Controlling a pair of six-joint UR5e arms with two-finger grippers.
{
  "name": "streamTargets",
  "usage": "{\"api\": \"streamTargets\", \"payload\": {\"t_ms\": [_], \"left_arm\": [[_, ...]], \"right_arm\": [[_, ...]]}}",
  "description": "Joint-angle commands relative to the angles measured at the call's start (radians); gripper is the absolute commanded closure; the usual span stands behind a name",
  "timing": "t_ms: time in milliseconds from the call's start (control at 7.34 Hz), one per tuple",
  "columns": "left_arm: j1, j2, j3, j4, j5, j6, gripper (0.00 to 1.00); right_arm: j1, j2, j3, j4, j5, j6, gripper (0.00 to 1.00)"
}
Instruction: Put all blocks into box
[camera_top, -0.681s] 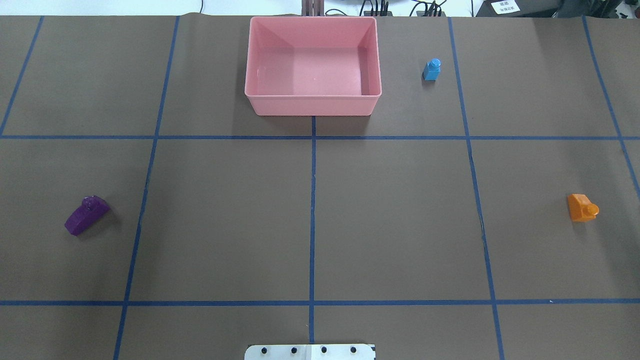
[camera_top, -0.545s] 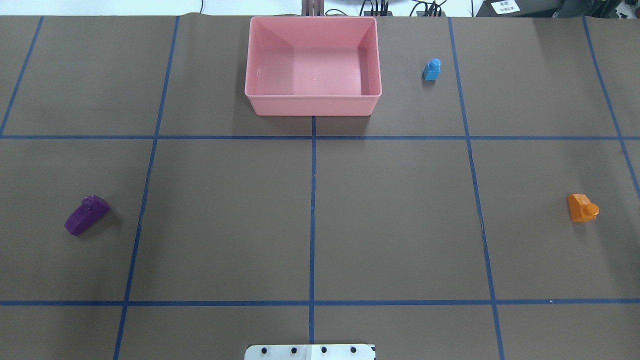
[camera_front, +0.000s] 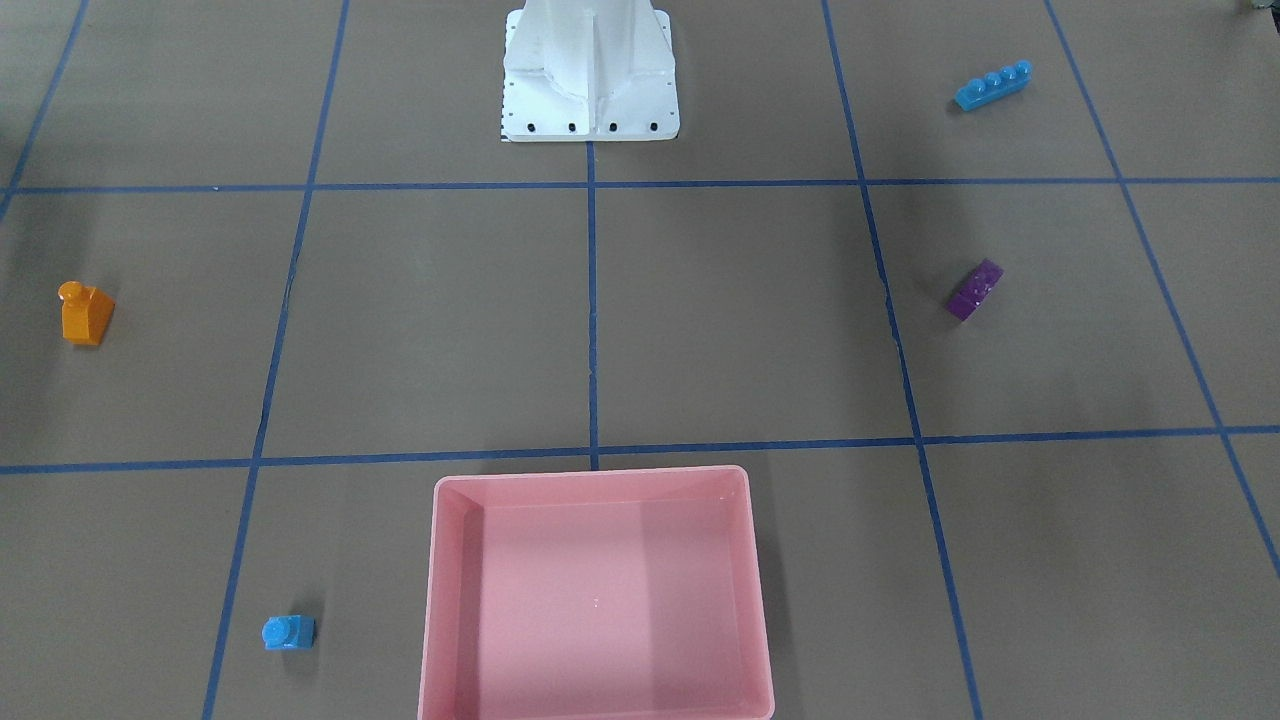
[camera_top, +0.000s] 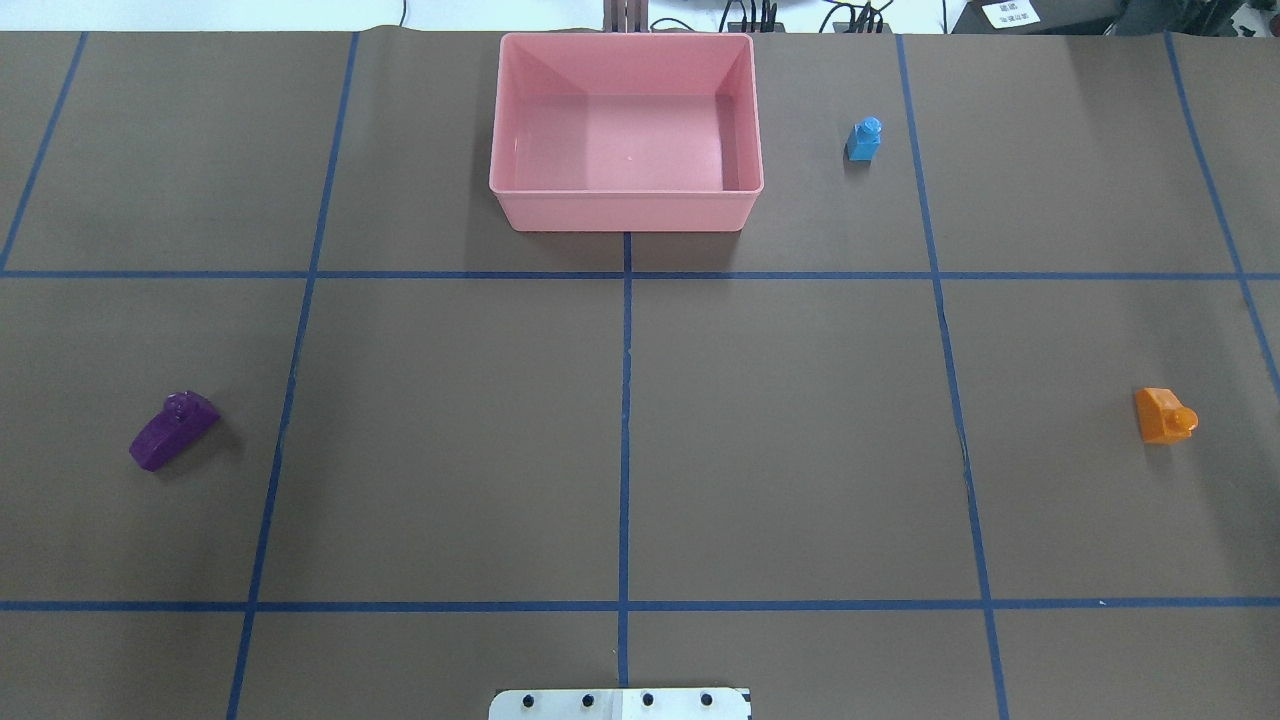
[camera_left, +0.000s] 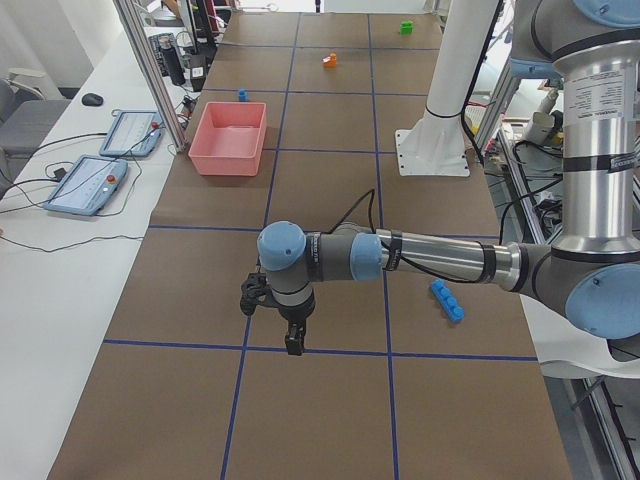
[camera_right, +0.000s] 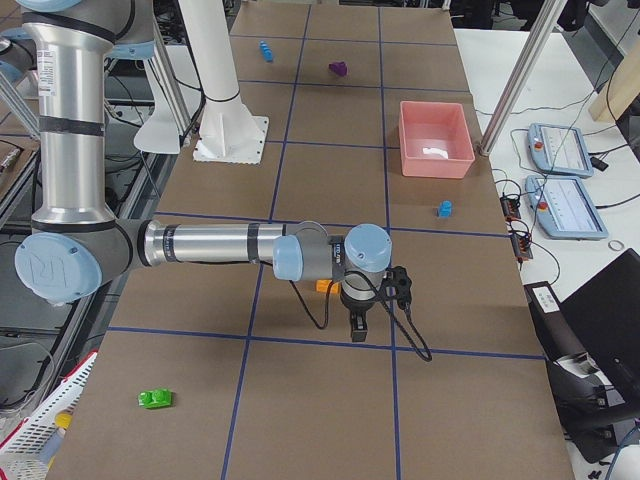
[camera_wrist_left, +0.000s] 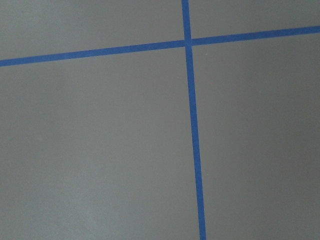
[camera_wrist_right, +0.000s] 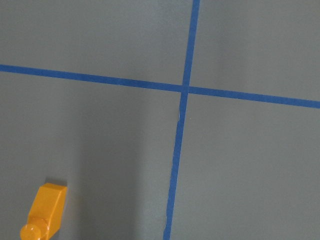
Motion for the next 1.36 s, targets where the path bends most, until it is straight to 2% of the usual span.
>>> {"api": "streamTargets", "payload": {"t_ms": [0,272,408,545,681,1089,1225], "left_arm": [[0.001,0.021,-0.01,-0.004,0.0,0.001,0.0],[0.011,0.018,-0.03,-0.006,-0.037,-0.001,0.0],[0.015,0.032,-0.056,-0.009,-0.143,0.001,0.0],[0.076,0.038,-0.091,-0.031,-0.201,-0.046,0.0],[0.127,0.044,-0.11,-0.057,-0.2,-0.136,0.0],[0.355,0.11,-0.11,-0.412,-0.192,-0.16,0.0],[0.392,0.177,-0.108,-0.524,-0.183,-0.18,0.0]], "right_arm": [[0.0,0.005,-0.005,0.0,0.0,0.003,0.0],[0.0,0.0,-0.005,0.0,0.0,0.008,0.0],[0.0,0.002,-0.002,0.0,0.0,0.009,0.0],[0.0,0.0,0.001,0.0,0.001,0.009,0.0],[0.0,0.0,0.002,0.0,0.001,0.009,0.0],[0.0,0.0,0.004,0.0,0.001,0.009,0.0],[0.0,0.0,0.004,0.0,0.011,0.009,0.0]]}}
